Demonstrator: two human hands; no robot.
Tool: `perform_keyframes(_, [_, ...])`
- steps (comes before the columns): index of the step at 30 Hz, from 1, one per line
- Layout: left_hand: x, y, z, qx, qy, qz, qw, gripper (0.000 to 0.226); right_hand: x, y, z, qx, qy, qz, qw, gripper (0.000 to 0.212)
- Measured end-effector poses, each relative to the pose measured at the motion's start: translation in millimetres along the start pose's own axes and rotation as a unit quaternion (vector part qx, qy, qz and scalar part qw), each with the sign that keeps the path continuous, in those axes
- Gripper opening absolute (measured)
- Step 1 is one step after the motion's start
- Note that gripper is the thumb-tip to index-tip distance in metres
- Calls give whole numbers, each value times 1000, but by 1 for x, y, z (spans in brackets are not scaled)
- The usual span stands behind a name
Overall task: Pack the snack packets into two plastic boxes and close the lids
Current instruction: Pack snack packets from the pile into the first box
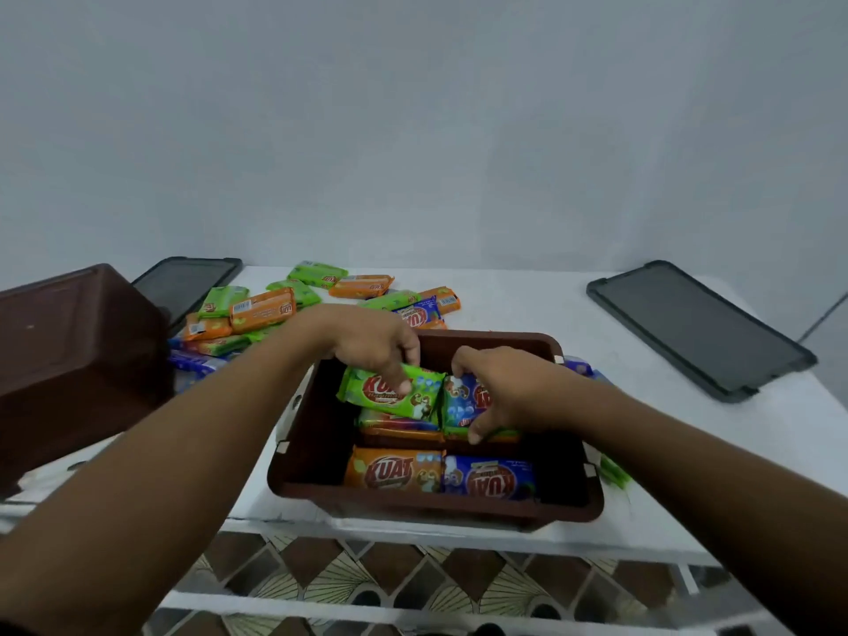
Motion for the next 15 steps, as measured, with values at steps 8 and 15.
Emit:
perform_keyframes(8, [7, -2, 25, -24, 118, 41, 992, 23, 3, 3, 14, -91, 8, 27, 995, 75])
perform_keyframes(15, [-1, 1, 19, 149, 220, 11, 964, 27, -1, -4, 6, -189, 29, 15, 981, 66])
Point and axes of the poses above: each hand's wrist, its own x-axis towards the middle knuckle, its own z-axis out of the palm, y = z × x, the point moved 7 cm from there along x, towards the middle knuckle, and after that the axes turned 15 degrees about -z, right-handed, at the moved point
